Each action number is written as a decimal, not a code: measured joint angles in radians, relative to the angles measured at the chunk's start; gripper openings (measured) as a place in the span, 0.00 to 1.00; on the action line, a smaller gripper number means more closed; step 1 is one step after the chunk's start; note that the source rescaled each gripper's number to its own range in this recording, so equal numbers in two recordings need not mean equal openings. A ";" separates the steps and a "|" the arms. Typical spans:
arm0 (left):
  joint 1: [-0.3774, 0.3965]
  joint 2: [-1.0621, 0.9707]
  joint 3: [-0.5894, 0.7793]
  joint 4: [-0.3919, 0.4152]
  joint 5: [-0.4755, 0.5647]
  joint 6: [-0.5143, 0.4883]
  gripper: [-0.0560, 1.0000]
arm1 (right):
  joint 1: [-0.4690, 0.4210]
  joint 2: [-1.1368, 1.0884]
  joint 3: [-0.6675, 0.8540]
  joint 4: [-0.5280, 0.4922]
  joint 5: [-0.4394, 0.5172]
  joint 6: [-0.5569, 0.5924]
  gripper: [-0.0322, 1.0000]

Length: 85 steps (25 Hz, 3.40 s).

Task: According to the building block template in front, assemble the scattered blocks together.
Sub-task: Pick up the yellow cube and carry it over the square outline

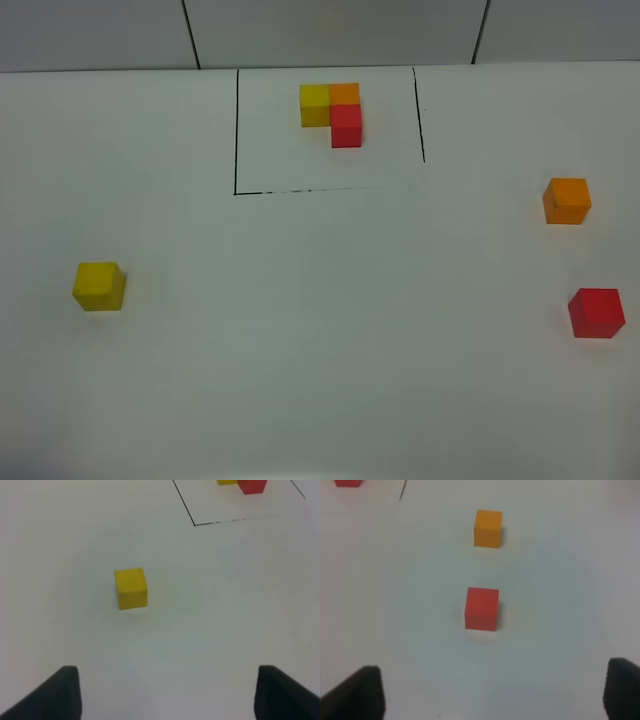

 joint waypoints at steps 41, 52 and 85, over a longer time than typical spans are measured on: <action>0.000 0.001 0.000 0.001 0.000 -0.001 0.69 | 0.000 0.000 0.000 0.000 0.000 -0.001 0.82; 0.000 0.351 -0.013 0.028 -0.246 -0.001 0.69 | 0.000 0.000 0.000 0.000 0.000 0.000 0.81; 0.005 1.667 -0.440 0.050 -0.356 -0.006 1.00 | 0.000 0.000 0.000 0.000 0.000 0.009 0.81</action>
